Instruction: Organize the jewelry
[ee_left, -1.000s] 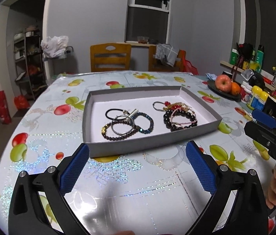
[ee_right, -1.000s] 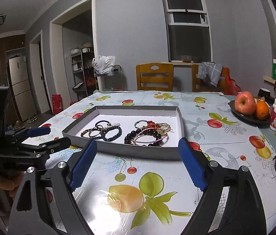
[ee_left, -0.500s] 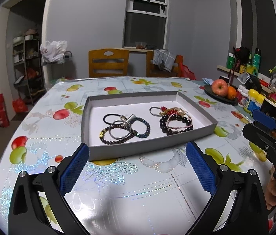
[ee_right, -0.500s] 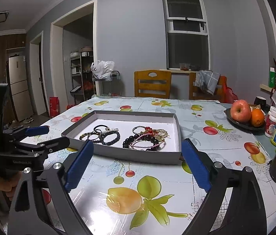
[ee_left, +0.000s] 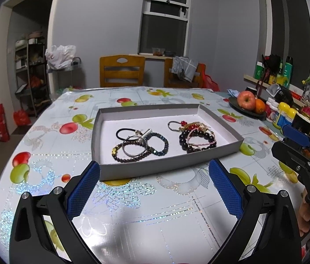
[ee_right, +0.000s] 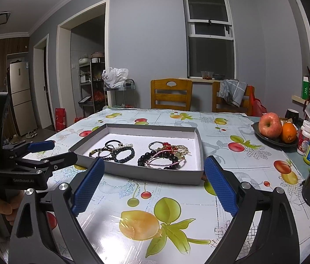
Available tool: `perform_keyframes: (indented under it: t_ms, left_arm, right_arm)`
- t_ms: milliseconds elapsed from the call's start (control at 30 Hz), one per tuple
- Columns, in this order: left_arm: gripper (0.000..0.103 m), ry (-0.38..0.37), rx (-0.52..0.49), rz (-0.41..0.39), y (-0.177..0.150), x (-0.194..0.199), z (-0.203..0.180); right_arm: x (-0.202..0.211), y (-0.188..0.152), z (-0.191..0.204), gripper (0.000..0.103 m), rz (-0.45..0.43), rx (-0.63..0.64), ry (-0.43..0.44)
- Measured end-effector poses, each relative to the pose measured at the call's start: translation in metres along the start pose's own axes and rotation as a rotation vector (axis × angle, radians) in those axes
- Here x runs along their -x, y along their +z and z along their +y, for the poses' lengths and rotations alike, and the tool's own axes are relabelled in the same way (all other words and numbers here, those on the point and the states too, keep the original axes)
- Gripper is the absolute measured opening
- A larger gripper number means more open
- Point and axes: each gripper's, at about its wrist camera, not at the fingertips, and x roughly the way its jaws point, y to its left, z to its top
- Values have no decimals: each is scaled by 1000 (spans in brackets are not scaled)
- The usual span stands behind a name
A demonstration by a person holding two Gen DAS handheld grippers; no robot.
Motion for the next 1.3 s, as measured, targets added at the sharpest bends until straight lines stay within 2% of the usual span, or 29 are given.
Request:
perform_keyframes:
  t_ms: [100, 500, 1300]
  left_arm:
    - [98, 2, -2, -1, 0, 0, 1]
    - [98, 2, -3, -1, 0, 0, 0]
    - [98, 1, -2, -3, 1, 1, -1]
  right_arm:
    - [0, 0, 0, 95, -4, 3, -2]
    - [0, 1, 0, 97, -8, 6, -3]
    - [0, 1, 1, 97, -9, 9, -3]
